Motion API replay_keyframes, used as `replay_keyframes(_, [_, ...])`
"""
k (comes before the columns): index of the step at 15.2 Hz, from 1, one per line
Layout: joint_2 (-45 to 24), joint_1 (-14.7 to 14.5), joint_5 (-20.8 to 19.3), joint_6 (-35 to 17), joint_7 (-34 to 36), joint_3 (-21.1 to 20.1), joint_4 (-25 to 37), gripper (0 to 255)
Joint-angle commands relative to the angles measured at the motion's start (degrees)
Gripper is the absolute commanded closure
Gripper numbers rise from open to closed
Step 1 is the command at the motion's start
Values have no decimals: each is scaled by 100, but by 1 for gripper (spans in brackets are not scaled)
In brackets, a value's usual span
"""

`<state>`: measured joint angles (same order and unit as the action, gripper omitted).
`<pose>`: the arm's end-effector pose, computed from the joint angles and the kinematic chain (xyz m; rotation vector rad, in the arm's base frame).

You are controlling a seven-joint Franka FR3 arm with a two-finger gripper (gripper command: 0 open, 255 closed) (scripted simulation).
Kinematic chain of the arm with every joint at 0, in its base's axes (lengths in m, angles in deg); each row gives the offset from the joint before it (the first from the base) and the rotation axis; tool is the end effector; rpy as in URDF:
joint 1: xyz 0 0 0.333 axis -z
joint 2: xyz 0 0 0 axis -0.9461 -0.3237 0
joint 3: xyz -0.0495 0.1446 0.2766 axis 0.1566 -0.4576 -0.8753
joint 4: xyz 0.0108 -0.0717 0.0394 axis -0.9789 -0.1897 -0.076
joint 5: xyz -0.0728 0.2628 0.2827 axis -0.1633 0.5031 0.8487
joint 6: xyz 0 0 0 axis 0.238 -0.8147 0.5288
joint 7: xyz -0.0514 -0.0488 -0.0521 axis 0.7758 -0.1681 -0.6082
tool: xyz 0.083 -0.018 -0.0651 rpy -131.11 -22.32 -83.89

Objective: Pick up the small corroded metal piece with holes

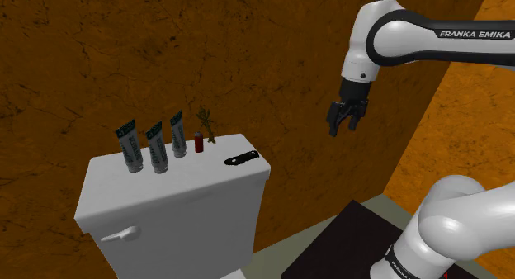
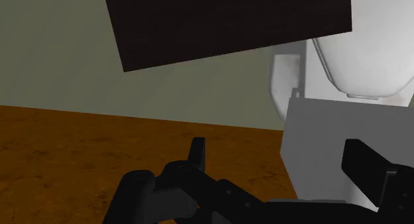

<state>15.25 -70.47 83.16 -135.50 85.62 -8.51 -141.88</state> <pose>0.3116 -0.0070 0.5574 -3.1265 0.2683 0.0688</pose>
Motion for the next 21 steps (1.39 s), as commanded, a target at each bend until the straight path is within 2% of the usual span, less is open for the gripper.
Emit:
replay_keyframes(1, [0,0,0,0,0,0,0,0])
replay_keyframes(10, [-2178,-763,-246,-719,-1989,79,1223,0])
replay_keyframes(21, [-4267,-1485,-489,-1026,-4097,-352,2796,0])
